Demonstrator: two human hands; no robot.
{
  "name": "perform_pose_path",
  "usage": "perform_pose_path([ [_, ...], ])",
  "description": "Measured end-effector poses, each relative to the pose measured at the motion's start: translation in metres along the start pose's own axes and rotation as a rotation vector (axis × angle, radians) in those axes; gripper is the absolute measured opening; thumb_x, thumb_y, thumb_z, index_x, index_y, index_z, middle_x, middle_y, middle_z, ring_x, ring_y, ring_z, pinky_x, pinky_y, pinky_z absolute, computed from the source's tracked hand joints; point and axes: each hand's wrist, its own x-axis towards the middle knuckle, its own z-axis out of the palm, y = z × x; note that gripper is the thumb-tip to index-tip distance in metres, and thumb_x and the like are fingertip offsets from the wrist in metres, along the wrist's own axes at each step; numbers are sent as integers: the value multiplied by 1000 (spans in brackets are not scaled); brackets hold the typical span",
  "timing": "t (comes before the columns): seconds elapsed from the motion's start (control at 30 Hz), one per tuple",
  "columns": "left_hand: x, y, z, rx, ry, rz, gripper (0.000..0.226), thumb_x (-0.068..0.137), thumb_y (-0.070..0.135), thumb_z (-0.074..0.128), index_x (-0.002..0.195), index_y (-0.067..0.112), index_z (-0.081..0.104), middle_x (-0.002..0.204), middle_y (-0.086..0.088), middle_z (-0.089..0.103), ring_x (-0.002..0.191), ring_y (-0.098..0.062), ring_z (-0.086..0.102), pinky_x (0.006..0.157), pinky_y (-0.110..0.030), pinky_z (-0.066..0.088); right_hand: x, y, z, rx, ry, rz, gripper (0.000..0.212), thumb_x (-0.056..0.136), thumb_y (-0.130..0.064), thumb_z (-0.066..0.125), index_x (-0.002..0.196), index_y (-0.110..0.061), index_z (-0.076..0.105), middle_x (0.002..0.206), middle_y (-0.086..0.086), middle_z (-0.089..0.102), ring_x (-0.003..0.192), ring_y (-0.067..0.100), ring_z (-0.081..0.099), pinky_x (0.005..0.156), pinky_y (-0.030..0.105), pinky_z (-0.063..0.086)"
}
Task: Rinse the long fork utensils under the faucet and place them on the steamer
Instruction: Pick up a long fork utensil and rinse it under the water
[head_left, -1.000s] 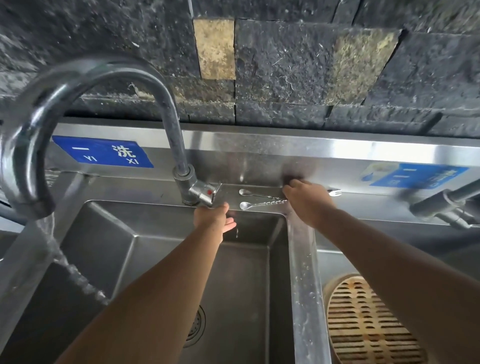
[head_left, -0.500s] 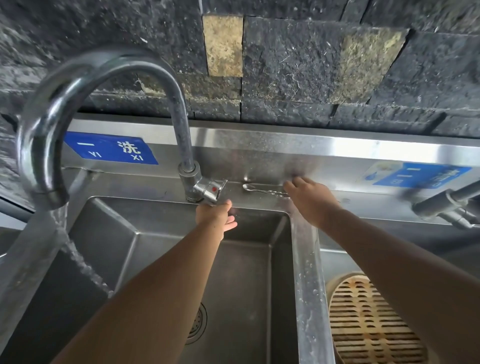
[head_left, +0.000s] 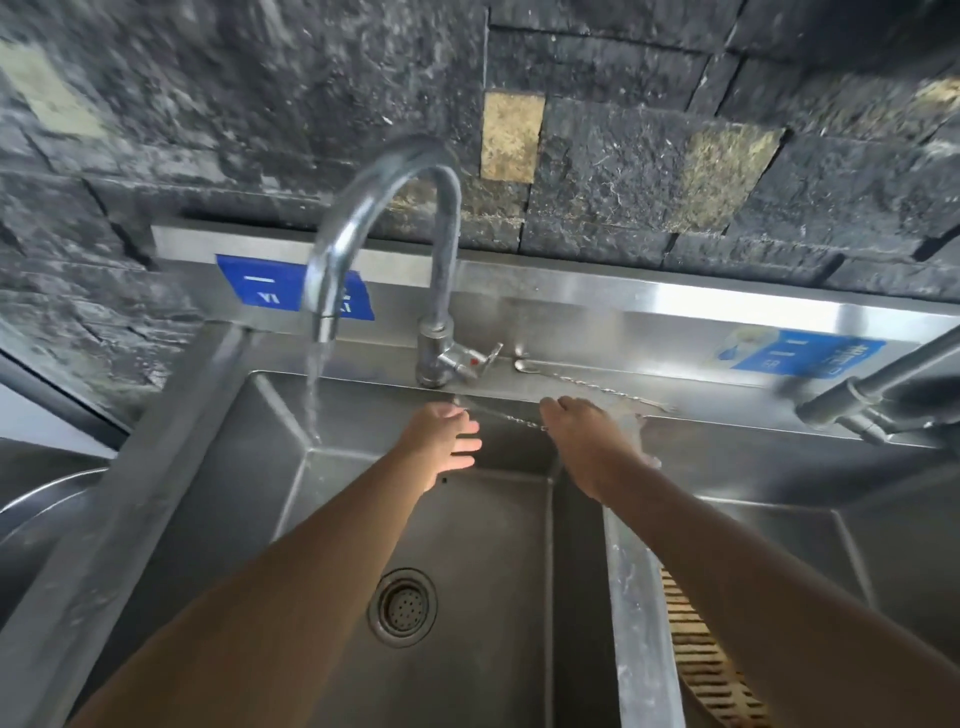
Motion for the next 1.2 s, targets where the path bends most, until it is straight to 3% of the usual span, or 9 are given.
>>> perform_pose_path([
  [0.23,-74,10,-75,-245,-32,89,20,98,-6,44,113,3,53,111,-25,66,94,-36,67,86,-46,54,-25,-115,-20,257,7,129,18,85,0,52,97,-12,60,97,13,70,90,36,67,74,38,51],
  [0.37,-98,13,-108,-298,0,130,8,99,6,54,93,6,60,96,-16,72,77,-26,70,72,-37,57,-41,-170,-38,443,36,228,17,84,-5,50,83,-14,65,85,14,71,82,38,64,69,38,50],
  [0.57,-120,13,-121,-244,20,249,7,95,8,62,90,6,67,73,-8,75,57,-17,71,52,-28,60,-63,-223,-43,606,101,367,23,81,-5,55,60,-15,52,60,4,53,61,29,46,56,32,35],
  [0.67,-132,-1,-124,-193,46,241,8,94,12,64,88,11,69,73,-6,77,61,-17,72,56,-28,60,-72,-238,-31,704,76,448,24,84,-11,62,61,-16,60,58,0,57,63,26,53,58,33,36],
  [0.73,-139,-11,-129,-154,84,250,9,92,13,67,85,13,71,75,-7,77,64,-19,72,60,-29,59,-77,-247,-27,768,32,468,17,85,-15,64,68,-18,67,63,-2,63,67,23,62,61,31,47],
  [0.8,-145,-16,-134,-85,103,290,12,91,13,67,80,12,72,73,-8,75,61,-20,70,60,-30,56,-80,-252,-25,835,-33,460,17,82,-12,63,68,-19,69,65,2,70,68,25,70,69,35,58],
  [0.93,-147,-13,-136,52,118,372,15,91,12,66,80,5,73,70,-14,72,60,-24,66,55,-31,53,-70,-246,-35,969,-74,463,21,80,-6,56,70,-15,72,67,7,73,63,26,70,73,45,61],
  [1.07,-147,-4,-129,106,65,405,26,92,8,61,73,-8,66,61,-21,60,53,-24,49,47,-25,36,-39,-230,-66,1131,61,491,11,86,-13,64,91,-20,70,78,6,74,60,19,68,61,39,61],
  [1.2,-147,6,-124,58,37,361,26,87,-2,51,67,-5,68,58,-20,59,46,-20,45,45,-22,37,-14,-229,-80,1121,87,378,12,84,-8,62,87,-17,69,69,3,68,58,24,67,57,37,59],
])
